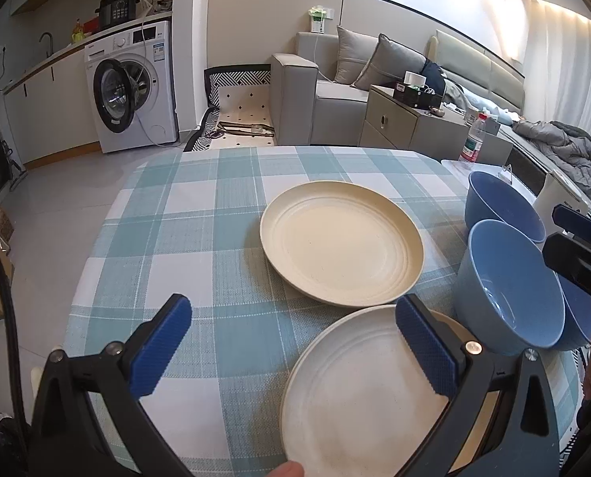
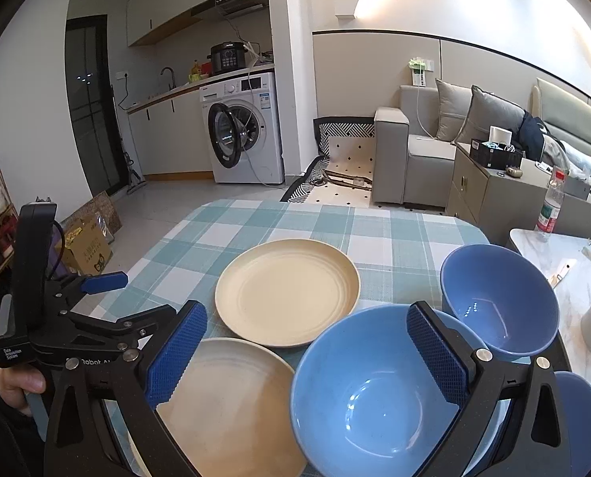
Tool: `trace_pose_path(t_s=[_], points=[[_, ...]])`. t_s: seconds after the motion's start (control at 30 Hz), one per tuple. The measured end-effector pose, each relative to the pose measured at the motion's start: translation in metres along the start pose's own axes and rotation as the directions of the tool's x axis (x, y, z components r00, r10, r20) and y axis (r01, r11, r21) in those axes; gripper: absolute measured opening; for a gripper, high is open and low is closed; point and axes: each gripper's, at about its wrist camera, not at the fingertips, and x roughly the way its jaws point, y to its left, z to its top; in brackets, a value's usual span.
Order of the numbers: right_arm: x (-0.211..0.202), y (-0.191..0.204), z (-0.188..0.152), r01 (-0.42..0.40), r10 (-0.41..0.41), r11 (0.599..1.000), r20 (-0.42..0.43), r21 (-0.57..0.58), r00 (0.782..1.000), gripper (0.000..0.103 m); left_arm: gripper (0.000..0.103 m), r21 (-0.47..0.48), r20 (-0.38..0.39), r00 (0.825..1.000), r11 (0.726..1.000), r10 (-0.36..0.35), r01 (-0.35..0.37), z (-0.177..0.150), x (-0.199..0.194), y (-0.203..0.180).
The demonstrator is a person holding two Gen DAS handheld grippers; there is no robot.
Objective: Organize plates and bowls
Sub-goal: 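Move both open tools away from the stack toward the remaining cream plate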
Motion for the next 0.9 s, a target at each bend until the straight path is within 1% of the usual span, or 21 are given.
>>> trace_pose_path(t_s=[0.3,0.43,0.63,0.9], points=[[0.015,-0.004,0.013,-0.009,0.009,1.000,-0.025,0.001,1.000,0.102,0.103,-0.047,-0.024,1.000,0.999,0.016,-0.017,0.007,0.018,0.016],[0.021,-0.003,0.016,-0.015,0.015,1.000,-0.038,-0.004,0.999,0.102,0.103,-0.061,-0.035,0.999,0.998,0.033,-0.035,0.008,0.022,0.022],[0.029,-0.003,0.017,-0.007,0.007,1.000,-0.060,-0.001,0.998,0.102,0.103,-0.061,-0.054,0.997,0.996,0.055,-0.058,0.008,0.025,0.026],[0.036,-0.008,0.025,0.003,-0.003,1.000,-0.079,-0.001,0.997,0.102,0.103,-0.066,-0.071,0.996,0.996,0.051,-0.056,0.008,0.025,0.031]])
